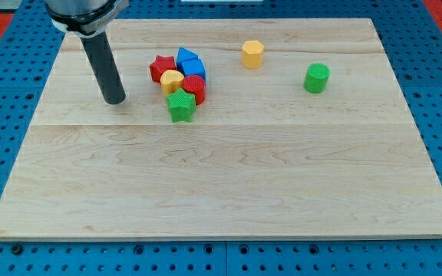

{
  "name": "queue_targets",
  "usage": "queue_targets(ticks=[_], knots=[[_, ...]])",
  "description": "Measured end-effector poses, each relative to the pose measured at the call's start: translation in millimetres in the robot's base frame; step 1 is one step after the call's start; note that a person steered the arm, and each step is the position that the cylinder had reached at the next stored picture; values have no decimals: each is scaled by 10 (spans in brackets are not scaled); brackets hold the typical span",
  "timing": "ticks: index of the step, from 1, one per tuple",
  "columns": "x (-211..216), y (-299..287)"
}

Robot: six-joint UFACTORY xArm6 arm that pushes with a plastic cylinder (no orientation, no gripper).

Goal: Slide the green star slightly to the right

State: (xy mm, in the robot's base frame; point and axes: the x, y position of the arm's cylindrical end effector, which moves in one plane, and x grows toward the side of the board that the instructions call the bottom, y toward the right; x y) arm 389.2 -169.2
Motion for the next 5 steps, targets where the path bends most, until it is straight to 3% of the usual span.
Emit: queue_targets(ticks=[2,5], knots=[[107,64],[171,794]])
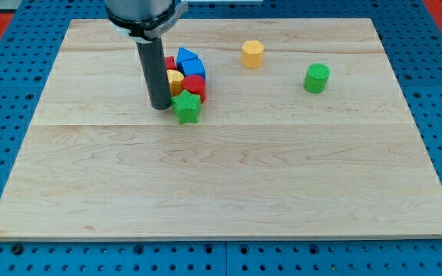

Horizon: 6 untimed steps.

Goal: Slide the green star slightly to the right

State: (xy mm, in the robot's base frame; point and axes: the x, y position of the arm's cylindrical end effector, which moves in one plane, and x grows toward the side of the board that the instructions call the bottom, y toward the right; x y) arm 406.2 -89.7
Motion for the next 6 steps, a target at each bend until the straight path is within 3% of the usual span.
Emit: queue_targets(ticks=[4,6], knots=[[40,788],[390,297]])
